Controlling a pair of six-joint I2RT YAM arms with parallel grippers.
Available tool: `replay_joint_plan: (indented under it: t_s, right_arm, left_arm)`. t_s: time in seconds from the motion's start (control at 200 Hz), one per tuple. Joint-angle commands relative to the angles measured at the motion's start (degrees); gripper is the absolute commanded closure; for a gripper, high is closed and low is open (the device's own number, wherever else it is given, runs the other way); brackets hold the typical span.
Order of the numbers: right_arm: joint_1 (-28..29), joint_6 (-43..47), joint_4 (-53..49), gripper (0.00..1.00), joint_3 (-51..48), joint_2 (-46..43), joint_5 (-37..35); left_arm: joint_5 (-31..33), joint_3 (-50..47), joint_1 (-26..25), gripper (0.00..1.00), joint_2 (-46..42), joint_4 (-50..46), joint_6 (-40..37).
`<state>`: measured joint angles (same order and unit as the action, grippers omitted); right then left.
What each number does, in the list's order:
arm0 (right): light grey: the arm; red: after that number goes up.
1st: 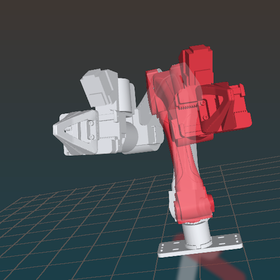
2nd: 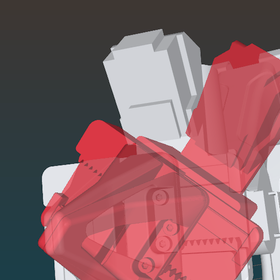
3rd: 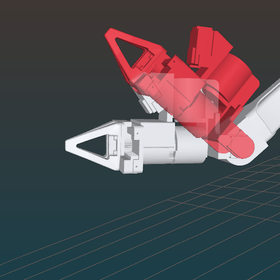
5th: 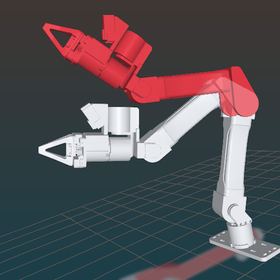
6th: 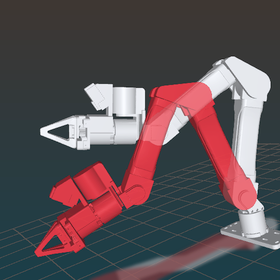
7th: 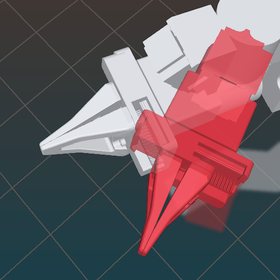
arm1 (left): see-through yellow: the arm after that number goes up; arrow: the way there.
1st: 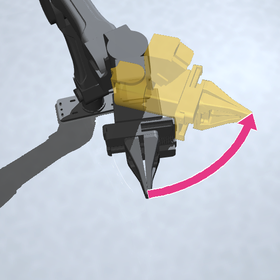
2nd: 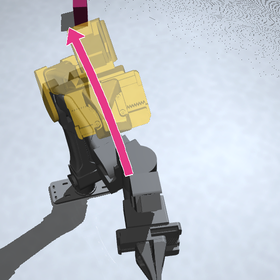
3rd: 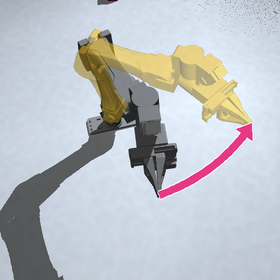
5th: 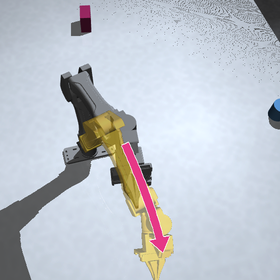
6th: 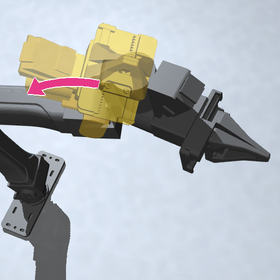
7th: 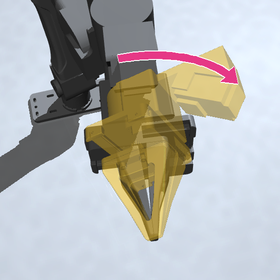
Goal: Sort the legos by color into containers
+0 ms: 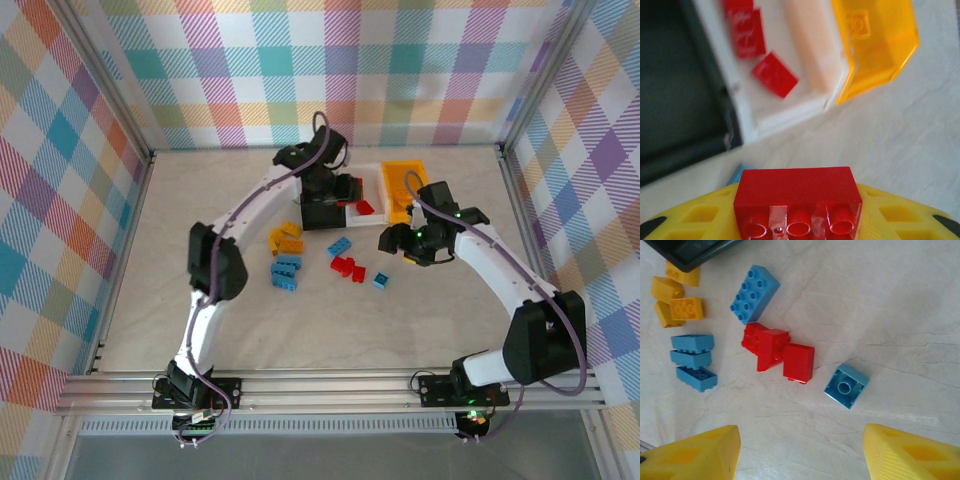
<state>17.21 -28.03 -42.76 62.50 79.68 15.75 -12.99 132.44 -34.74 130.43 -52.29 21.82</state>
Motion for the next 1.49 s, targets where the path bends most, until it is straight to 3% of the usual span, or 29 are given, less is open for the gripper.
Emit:
replay_joint_plan:
  t_s: [0.0,0.24,0.52,0.785,0.945,1.005,1.08,1.265,1.49]
  right_arm:
    - [0.08,-1.15,1.02,0.34,-0.79,-2.40,1.58]
    - [0.08,-1.32,-1.30,0.34,-0.36,-4.66,1.27]
    - [0.04,-1.06,-4.99,0.34,-0.43,-6.03,-0.36]
    - [3.26,5.69,-7.94,0.34,-0.11,-1.70,-1.48]
    - [9.66,10.44,-8.45,0.34,3.52,6.88,-6.69]
    - [11.66,11.16,-7.77,0.35,5.45,10.07,-7.96]
    - [13.62,12.56,-7.26,0.35,7.69,13.99,-10.14]
    - [15.17,15.83,-6.58,0.36,12.58,21.79,-13.50]
    - [15.61,15.65,-6.28,0.35,17.19,28.94,-13.99]
  left_arm:
    - [-2.25,11.74,0.38,0.52,7.62,-0.15,1.73]
    - [-2.76,16.18,0.29,0.50,16.23,10.11,4.93]
    - [-3.44,21.39,0.29,0.26,20.95,12.03,6.48]
    - [-4.42,21.50,0.20,0.22,16.39,11.27,6.32]
    - [-0.05,20.90,0.02,0.20,8.43,1.97,0.96]
    - [2.53,17.87,0.11,0.20,4.37,-2.36,-2.14]
    - [4.72,7.37,0.78,0.18,-2.51,-3.95,-3.93]
    - [7.51,-20.17,2.71,0.16,-20.14,1.67,-3.59]
    - [8.36,-35.98,4.76,0.15,-31.42,2.99,-2.61]
